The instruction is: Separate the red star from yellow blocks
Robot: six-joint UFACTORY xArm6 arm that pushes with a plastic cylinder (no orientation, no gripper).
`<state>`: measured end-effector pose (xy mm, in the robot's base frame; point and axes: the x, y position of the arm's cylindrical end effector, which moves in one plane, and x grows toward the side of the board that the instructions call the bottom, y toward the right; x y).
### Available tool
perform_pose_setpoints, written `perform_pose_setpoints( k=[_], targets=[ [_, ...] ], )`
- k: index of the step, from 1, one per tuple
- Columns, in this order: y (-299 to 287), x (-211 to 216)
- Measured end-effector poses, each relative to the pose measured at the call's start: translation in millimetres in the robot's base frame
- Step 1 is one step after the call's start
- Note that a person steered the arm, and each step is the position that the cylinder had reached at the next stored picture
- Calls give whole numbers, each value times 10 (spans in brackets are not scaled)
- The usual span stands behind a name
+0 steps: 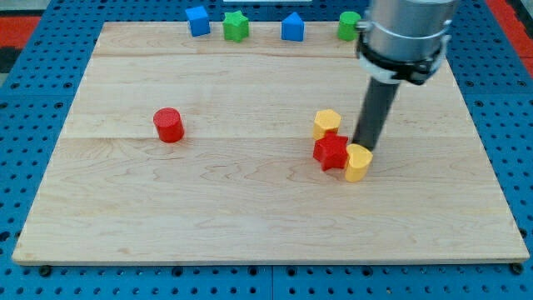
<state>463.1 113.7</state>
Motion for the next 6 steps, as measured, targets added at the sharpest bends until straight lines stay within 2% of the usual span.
perform_pose_setpoints(
  k=[2,3,4,5,6],
  targets=[
    [1131,242],
    [755,492],
    [99,138],
    [-340,-8],
    [-938,92]
  ],
)
